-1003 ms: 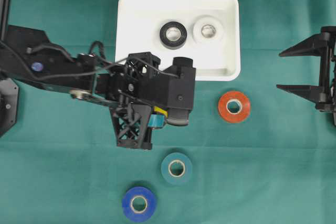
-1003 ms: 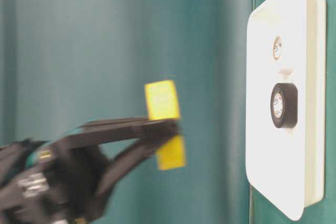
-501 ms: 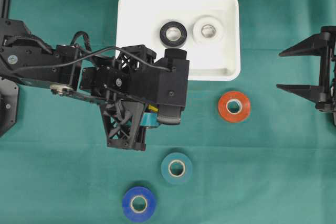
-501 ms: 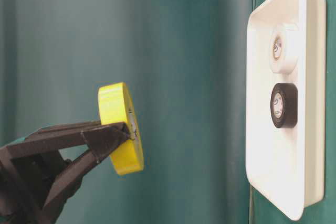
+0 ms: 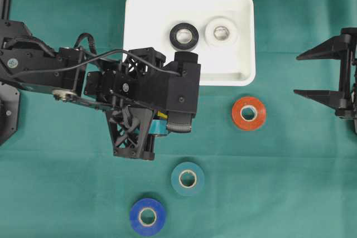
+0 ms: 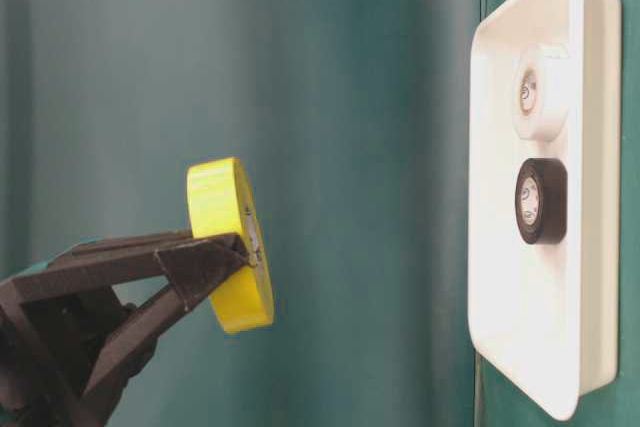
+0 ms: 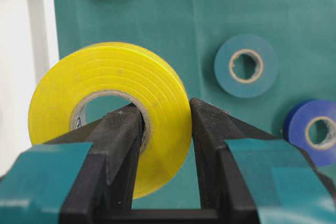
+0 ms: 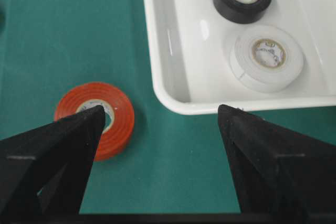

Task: Pick up the tape from a random location and place it into the white case.
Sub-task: 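Lift the yellow roll and carry it to the tray's upper left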

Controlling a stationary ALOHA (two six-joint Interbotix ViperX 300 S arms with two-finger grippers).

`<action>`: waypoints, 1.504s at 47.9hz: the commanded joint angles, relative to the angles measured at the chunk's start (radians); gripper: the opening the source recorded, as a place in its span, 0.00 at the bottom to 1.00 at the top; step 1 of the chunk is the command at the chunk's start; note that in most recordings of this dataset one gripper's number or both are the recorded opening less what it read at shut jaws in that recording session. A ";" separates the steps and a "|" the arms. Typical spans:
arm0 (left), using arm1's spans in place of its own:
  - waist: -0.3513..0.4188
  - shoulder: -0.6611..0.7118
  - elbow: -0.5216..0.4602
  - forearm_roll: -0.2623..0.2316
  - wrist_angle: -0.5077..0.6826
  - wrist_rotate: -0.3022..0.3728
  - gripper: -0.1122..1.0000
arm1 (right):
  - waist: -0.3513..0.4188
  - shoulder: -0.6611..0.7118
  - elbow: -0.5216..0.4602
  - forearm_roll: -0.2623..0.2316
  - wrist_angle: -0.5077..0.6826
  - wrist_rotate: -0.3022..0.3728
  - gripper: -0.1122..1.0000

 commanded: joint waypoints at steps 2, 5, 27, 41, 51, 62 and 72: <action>-0.003 -0.028 -0.028 0.003 -0.006 0.002 0.30 | -0.002 0.006 -0.029 -0.003 -0.005 0.002 0.84; -0.003 -0.028 -0.028 0.003 -0.008 0.002 0.30 | -0.002 0.006 -0.029 -0.003 -0.005 0.002 0.84; -0.006 -0.048 0.002 0.003 -0.006 0.002 0.30 | -0.002 0.006 -0.029 -0.003 0.000 0.002 0.84; -0.021 -0.123 0.103 0.003 -0.008 -0.005 0.30 | -0.002 0.006 -0.031 -0.003 0.005 0.002 0.84; -0.029 -0.189 0.181 0.000 -0.009 -0.006 0.30 | -0.002 0.006 -0.034 -0.003 0.006 0.002 0.84; -0.029 -0.199 0.196 0.000 -0.009 -0.006 0.30 | -0.002 0.006 -0.037 -0.003 0.018 0.002 0.84; -0.028 -0.193 0.193 0.002 -0.011 -0.005 0.30 | -0.002 0.006 -0.037 -0.003 0.023 0.000 0.84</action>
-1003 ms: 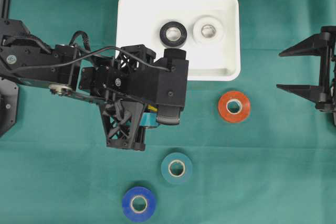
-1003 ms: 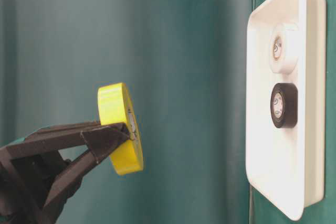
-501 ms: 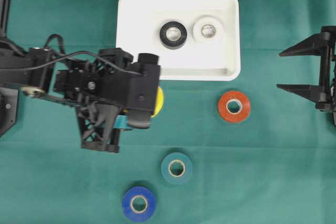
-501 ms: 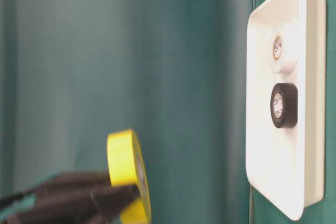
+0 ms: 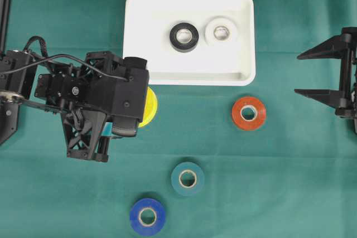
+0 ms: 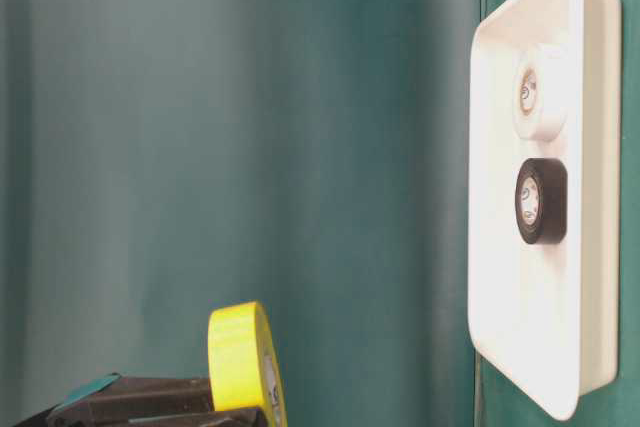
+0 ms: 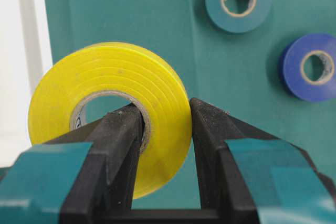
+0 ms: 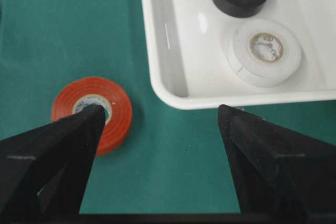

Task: Pick up the tape from a random location and place it into the white case.
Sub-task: 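Lift the yellow roll and carry it to the tray's upper left, then lower the yellow roll into the tray left of the black roll, open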

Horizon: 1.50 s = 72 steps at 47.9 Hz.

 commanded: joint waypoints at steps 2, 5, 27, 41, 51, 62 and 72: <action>0.003 -0.012 -0.021 0.002 -0.011 0.002 0.30 | -0.002 0.006 -0.029 -0.002 0.000 0.000 0.84; 0.014 -0.009 -0.021 0.002 -0.014 0.002 0.30 | -0.002 0.006 -0.028 -0.002 0.000 -0.002 0.84; 0.261 0.080 -0.081 0.003 -0.011 0.011 0.30 | -0.002 0.006 -0.028 -0.002 0.017 -0.002 0.84; 0.403 0.104 -0.098 0.003 -0.018 0.014 0.30 | -0.002 0.006 -0.028 -0.002 0.021 -0.002 0.84; 0.460 0.114 -0.114 0.003 -0.043 0.014 0.30 | 0.000 0.006 -0.028 -0.002 0.025 -0.003 0.84; 0.472 0.120 -0.118 0.003 -0.044 0.014 0.30 | -0.002 0.006 -0.028 -0.002 0.025 -0.003 0.84; 0.472 0.117 -0.112 0.003 -0.040 0.012 0.30 | -0.002 0.006 -0.029 -0.002 0.026 -0.003 0.84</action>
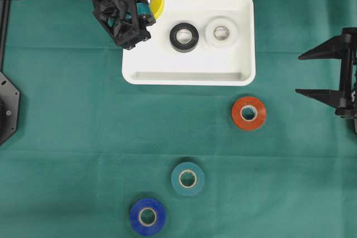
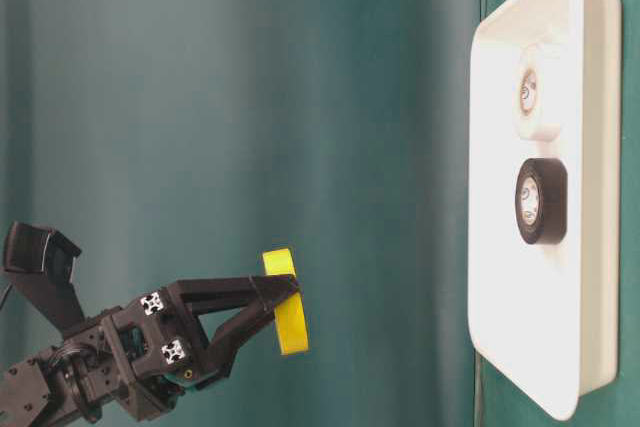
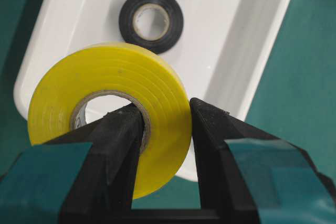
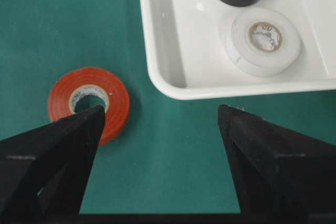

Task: Pick up the tape from a random location and place it into the white case.
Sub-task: 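Lower the yellow roll into the tray left of the black roll, open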

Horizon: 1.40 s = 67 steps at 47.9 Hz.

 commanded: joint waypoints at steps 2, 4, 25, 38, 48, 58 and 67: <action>0.003 -0.014 -0.021 0.003 -0.003 0.000 0.30 | -0.002 0.006 -0.028 -0.002 -0.003 -0.002 0.84; 0.003 -0.014 -0.021 0.003 -0.002 0.000 0.30 | -0.002 0.006 -0.029 -0.002 -0.003 -0.002 0.84; 0.003 -0.014 -0.020 0.003 -0.002 -0.002 0.30 | -0.002 0.005 -0.028 -0.002 -0.003 -0.002 0.84; 0.003 -0.014 -0.020 0.003 0.000 -0.002 0.30 | -0.002 0.005 -0.029 -0.002 -0.003 -0.002 0.84; 0.003 -0.014 -0.018 0.003 -0.002 -0.002 0.30 | -0.002 0.006 -0.029 -0.002 -0.003 -0.002 0.84; 0.003 -0.014 -0.012 0.003 -0.002 -0.002 0.30 | -0.002 0.006 -0.028 -0.002 -0.003 -0.002 0.84; 0.003 -0.012 -0.008 0.003 -0.003 -0.002 0.30 | -0.002 0.006 -0.028 -0.002 -0.003 -0.002 0.84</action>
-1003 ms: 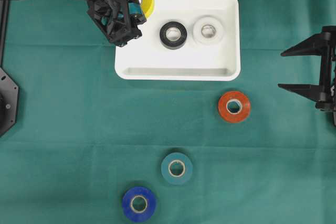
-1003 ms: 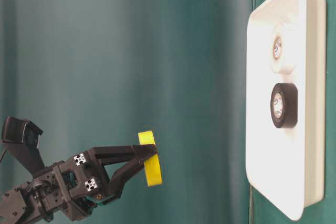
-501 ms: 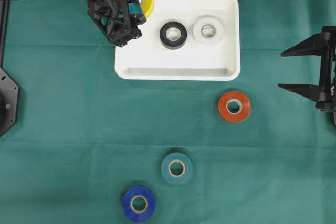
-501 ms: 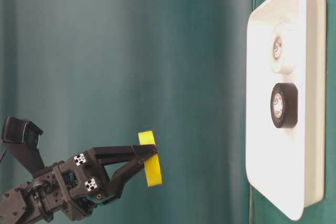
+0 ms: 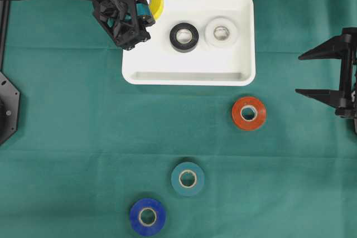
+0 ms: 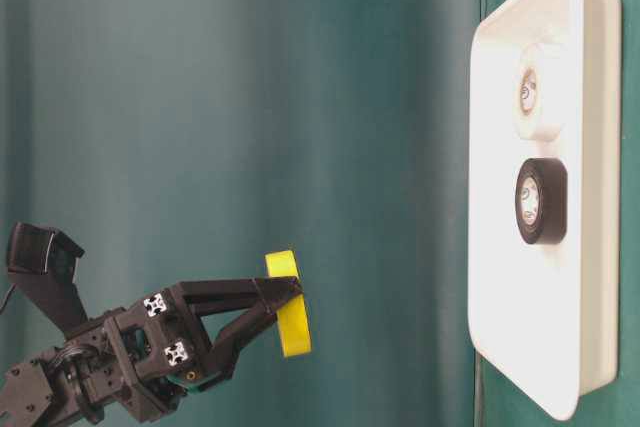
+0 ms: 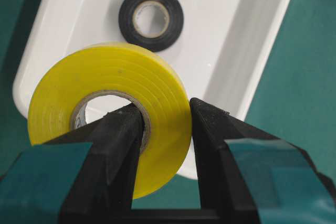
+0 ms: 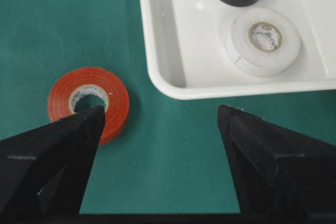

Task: Pick up the tape from a random location and place it into the white case.
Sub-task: 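Lower the yellow roll into the tray left of the black roll, open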

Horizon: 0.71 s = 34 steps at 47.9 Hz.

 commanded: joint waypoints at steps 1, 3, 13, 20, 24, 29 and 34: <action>0.003 -0.014 -0.012 0.003 -0.005 -0.002 0.30 | 0.000 0.006 -0.029 -0.002 -0.003 -0.002 0.84; 0.003 -0.012 -0.011 0.003 -0.008 -0.002 0.30 | -0.002 0.006 -0.029 -0.002 -0.003 -0.002 0.84; 0.008 0.002 0.015 0.003 -0.040 -0.002 0.30 | -0.002 0.006 -0.029 -0.002 -0.003 -0.002 0.84; 0.025 0.026 0.060 0.003 -0.095 -0.003 0.30 | -0.002 0.006 -0.028 -0.003 -0.003 -0.003 0.84; 0.035 0.048 0.087 0.003 -0.133 -0.005 0.30 | -0.002 0.006 -0.028 -0.005 -0.003 -0.003 0.84; 0.041 0.087 0.115 0.003 -0.178 -0.006 0.30 | -0.002 0.006 -0.028 -0.005 -0.003 -0.003 0.84; 0.041 0.130 0.129 0.003 -0.212 -0.005 0.30 | -0.002 0.005 -0.028 -0.003 -0.003 -0.003 0.84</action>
